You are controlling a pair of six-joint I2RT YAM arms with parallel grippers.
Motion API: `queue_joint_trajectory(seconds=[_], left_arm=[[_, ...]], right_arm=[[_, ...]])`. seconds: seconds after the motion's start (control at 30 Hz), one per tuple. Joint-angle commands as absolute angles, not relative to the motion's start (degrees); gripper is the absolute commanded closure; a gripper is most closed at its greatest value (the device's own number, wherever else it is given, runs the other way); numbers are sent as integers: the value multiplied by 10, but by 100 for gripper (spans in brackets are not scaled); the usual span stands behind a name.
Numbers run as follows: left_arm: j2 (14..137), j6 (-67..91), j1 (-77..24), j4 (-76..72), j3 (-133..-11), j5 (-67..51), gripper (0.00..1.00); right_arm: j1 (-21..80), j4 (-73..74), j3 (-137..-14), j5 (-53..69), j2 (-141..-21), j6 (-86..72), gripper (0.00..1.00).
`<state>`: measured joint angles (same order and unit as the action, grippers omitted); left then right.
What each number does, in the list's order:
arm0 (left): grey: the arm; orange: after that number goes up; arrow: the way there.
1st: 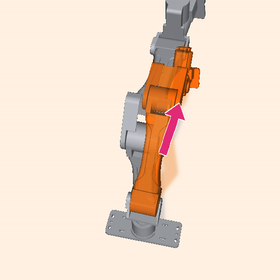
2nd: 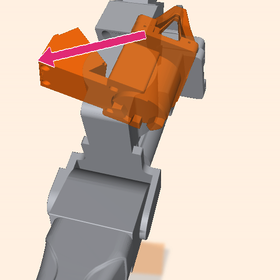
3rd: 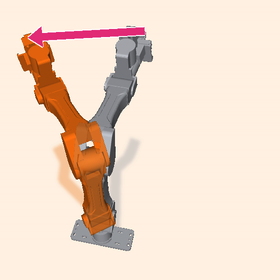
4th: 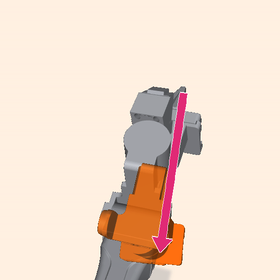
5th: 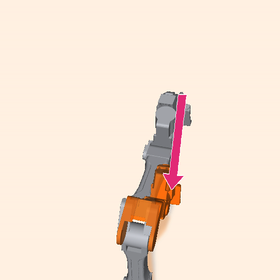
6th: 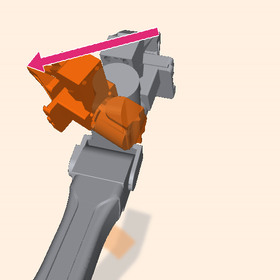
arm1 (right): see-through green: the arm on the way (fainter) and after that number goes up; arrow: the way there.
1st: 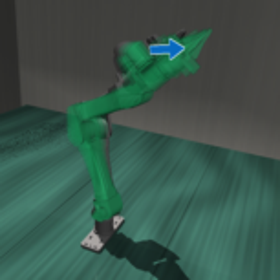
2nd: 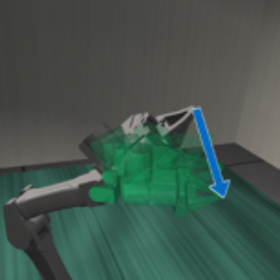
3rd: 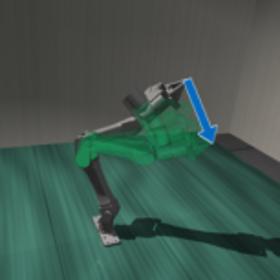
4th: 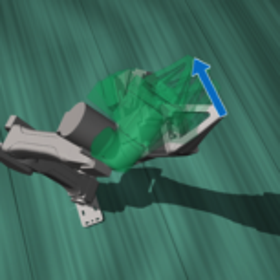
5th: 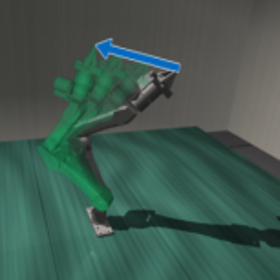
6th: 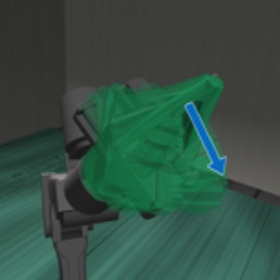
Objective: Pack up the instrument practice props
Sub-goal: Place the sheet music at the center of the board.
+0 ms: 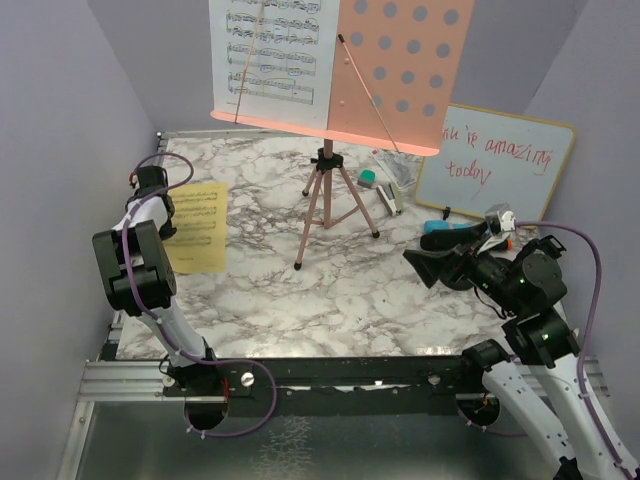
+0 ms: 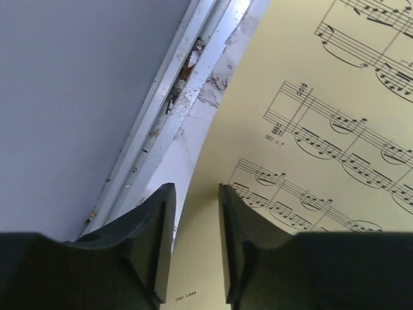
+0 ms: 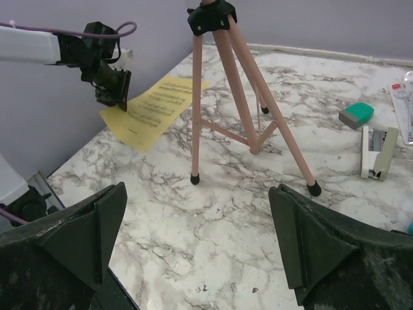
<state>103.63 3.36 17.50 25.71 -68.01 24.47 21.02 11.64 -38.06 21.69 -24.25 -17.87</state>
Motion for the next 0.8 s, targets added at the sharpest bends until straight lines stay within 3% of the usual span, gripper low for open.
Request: queue_joint_trajectory(seconds=[0.0, 0.3, 0.5, 0.77], left_arm=[[1029, 36, 171, 262, -699, 299, 57], [969, 54, 164, 266, -702, 301, 38], [885, 84, 107, 275, -687, 222, 29], [775, 159, 5, 233, -630, 32, 23]], right_arm=[[214, 124, -382, 211, -252, -168, 0], [214, 127, -384, 206, -261, -164, 0], [214, 113, -379, 239, -296, -161, 0], [214, 81, -376, 310, -382, -160, 0]])
